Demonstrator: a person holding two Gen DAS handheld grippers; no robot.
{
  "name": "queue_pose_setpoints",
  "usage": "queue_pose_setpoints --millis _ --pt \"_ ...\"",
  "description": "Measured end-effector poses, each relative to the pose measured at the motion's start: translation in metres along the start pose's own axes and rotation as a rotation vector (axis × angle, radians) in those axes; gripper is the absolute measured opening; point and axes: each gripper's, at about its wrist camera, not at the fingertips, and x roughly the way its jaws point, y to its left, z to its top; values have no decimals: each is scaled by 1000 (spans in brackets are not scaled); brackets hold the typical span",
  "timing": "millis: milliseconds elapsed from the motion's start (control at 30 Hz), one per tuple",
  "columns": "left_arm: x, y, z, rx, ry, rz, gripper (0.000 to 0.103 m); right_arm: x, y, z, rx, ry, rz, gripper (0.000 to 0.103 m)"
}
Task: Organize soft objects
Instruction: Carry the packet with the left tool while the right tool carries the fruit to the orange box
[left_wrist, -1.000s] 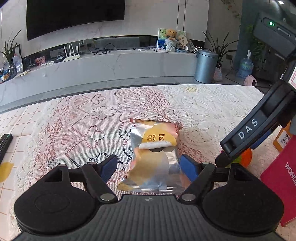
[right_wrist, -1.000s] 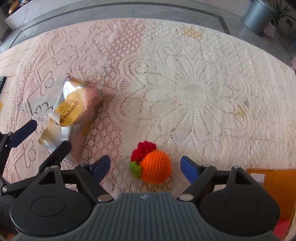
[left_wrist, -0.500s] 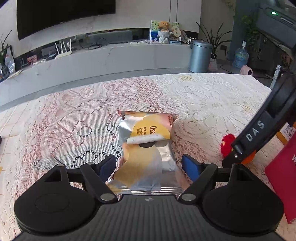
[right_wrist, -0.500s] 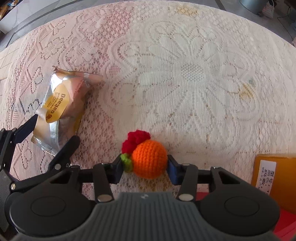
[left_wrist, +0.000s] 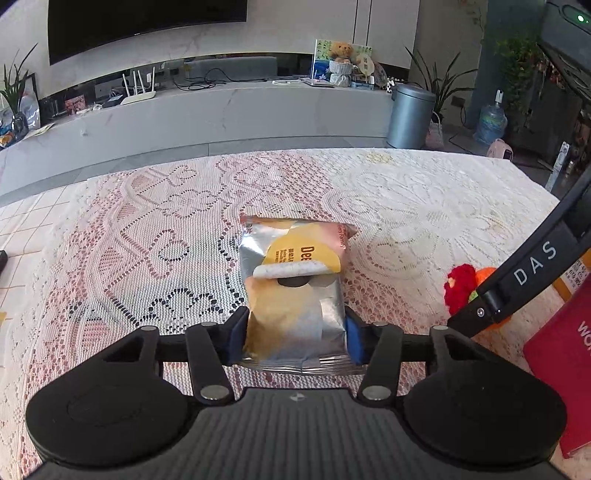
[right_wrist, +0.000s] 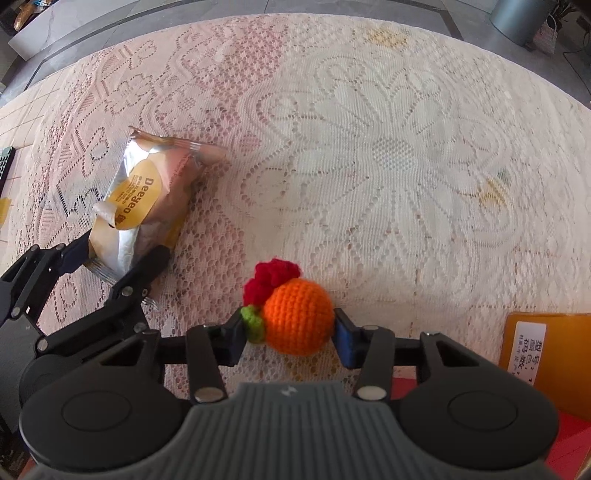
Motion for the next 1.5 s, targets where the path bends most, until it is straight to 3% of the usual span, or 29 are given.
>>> queue_pose_setpoints --millis 367,700,1133,1500 --pt "-45 4 2 -85 -36 -28 57 -25 7 -13 -30 -66 36 47" --pt "-116 -3 2 -152 -122 -66 57 -80 19 -40 -85 -188 114 47" --pt "-197 -31 -15 -179 -171 -79 57 -168 -18 -129 -84 -350 224 47" --pt "-226 -91 -21 -126 -204 -176 57 -206 -101 -218 0 -497 149 47"
